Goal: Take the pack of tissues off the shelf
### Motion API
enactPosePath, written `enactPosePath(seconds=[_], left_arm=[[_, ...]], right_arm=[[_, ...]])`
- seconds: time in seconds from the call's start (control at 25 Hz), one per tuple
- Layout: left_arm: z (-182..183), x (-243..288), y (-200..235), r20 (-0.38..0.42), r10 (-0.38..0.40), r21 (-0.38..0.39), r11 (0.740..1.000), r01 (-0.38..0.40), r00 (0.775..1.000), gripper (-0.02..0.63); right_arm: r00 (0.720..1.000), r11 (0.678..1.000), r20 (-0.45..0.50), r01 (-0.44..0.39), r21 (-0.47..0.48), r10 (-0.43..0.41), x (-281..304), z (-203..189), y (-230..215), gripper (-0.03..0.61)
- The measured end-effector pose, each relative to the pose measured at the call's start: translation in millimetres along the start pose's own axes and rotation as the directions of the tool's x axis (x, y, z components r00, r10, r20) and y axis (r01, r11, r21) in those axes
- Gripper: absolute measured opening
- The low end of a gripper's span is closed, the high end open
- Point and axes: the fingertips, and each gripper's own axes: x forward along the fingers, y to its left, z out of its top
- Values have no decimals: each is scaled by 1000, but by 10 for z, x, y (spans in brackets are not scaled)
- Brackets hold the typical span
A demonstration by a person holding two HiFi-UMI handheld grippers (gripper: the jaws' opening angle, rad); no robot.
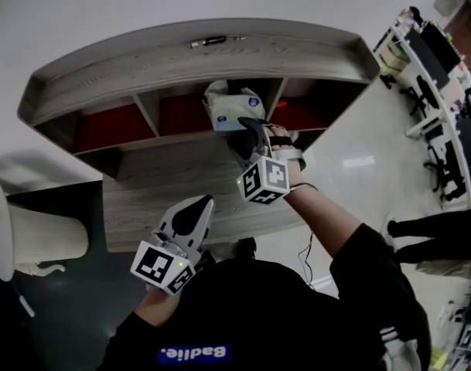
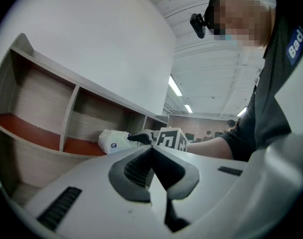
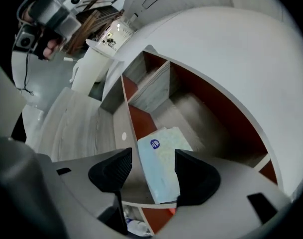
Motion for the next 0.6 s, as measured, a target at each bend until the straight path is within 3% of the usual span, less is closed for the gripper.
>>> enactPosePath(seconds=[0.24, 0.6], left_arm=[[-20, -3, 8, -7, 4, 4, 1000, -4, 1000, -2], [-44, -76, 37, -17, 30, 5, 1000, -30, 999, -2]], right_arm=[[994, 988, -101, 21, -154, -37, 252, -129, -55, 284], [967, 959, -254, -84, -270, 13, 533, -315, 69, 304]])
